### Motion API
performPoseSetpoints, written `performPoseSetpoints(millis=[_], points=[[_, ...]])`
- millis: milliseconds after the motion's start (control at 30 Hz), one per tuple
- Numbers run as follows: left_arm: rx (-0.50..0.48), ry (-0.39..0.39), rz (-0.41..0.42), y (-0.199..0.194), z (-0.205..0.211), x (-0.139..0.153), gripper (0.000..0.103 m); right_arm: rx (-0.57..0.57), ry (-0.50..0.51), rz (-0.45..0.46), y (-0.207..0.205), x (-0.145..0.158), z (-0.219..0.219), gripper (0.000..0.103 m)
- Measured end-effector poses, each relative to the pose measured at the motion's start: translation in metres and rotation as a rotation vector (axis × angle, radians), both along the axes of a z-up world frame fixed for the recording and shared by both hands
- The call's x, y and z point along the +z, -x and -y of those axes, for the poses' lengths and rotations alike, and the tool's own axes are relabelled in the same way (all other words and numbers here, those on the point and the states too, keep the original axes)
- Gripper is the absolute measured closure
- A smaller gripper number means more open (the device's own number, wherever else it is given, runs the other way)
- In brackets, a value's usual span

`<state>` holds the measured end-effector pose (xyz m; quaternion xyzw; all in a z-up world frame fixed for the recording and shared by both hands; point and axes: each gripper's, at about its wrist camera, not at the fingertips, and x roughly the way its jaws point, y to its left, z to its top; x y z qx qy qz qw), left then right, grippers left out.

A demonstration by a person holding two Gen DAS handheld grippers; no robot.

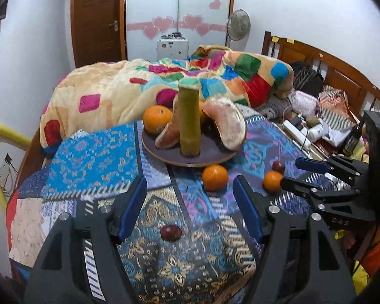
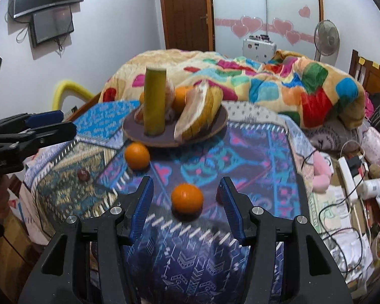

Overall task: Organize fruits
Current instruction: 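Grasp a small orange with the left tool while the right tool grasps another small orange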

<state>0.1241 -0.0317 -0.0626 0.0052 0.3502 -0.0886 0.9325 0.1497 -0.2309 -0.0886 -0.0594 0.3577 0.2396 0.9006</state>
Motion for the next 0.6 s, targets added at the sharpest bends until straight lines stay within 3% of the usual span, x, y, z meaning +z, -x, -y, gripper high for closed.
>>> performPoseSetpoints(millis=[233, 333, 400, 600], points=[[-0.014, -0.004, -0.04, -0.005, 0.003, -0.022, 0.033, -0.005, 0.007, -0.049, -0.012, -0.021, -0.001, 0.053], [-0.012, 0.005, -0.065, -0.012, 0.004, -0.03, 0.033, -0.004, 0.004, -0.067, -0.018, -0.025, -0.001, 0.06], [-0.017, 0.011, -0.079, -0.017, 0.006, -0.034, 0.033, 0.011, -0.004, -0.086, -0.021, -0.028, -0.002, 0.07], [-0.025, 0.004, -0.102, -0.031, 0.017, -0.044, 0.033, 0.029, -0.019, -0.073, -0.013, -0.027, -0.001, 0.072]])
